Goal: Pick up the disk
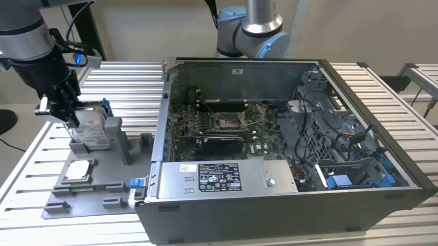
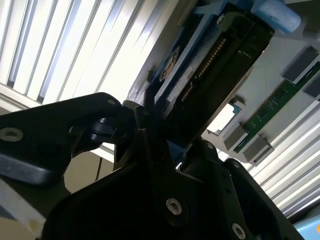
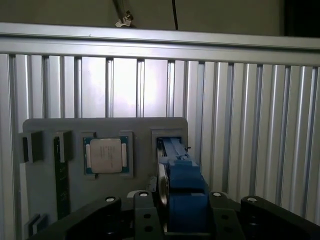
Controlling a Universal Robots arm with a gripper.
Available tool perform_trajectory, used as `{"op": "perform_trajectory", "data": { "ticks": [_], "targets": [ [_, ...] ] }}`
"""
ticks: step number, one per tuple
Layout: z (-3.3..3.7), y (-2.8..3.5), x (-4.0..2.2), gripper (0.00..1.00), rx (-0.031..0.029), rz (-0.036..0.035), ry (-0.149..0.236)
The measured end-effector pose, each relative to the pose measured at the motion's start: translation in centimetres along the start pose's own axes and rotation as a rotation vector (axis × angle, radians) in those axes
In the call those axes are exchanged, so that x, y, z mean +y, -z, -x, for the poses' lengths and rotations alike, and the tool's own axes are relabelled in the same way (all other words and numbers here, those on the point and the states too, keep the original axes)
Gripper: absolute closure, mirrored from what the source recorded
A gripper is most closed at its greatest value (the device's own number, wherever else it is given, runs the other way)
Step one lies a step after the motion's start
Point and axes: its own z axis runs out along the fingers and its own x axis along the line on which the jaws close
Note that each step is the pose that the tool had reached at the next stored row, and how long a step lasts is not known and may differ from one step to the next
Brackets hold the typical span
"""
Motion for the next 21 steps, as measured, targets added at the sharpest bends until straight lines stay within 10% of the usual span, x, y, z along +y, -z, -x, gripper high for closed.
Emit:
{"op": "perform_trajectory", "data": {
  "ticks": [17, 21],
  "targets": [
    [0.14, 1.96, 0.01, 1.00, -0.0011, 0.0019, 0.000],
    [0.15, 2.24, 0.01, 1.00, -0.0309, 0.0018, 0.000]
  ]
}}
